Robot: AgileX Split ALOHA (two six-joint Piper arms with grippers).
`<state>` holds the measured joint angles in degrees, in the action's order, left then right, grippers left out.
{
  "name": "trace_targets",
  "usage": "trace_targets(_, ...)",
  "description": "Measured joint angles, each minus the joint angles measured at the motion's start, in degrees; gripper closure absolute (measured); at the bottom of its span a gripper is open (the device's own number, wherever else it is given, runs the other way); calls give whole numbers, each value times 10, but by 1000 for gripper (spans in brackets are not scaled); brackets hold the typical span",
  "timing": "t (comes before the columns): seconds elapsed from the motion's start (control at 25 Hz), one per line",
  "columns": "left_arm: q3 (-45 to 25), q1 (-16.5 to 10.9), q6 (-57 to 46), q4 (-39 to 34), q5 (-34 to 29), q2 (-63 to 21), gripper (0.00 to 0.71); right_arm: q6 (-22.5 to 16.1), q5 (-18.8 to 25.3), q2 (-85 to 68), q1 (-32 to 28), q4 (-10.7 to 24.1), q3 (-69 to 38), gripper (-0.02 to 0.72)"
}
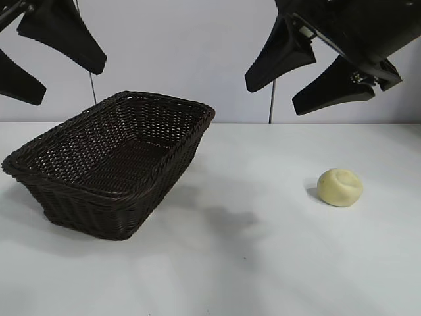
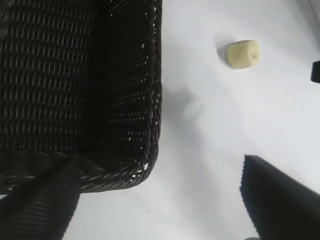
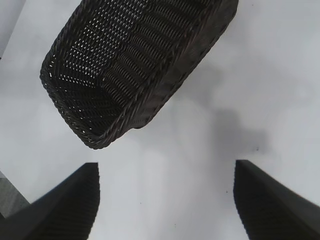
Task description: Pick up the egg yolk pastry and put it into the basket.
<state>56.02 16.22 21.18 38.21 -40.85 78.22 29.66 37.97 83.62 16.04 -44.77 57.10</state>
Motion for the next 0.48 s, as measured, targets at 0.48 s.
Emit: trace_targets(0.48, 0, 0, -264, 2, -30, 0, 79, 0, 1, 0, 0, 0, 0, 164)
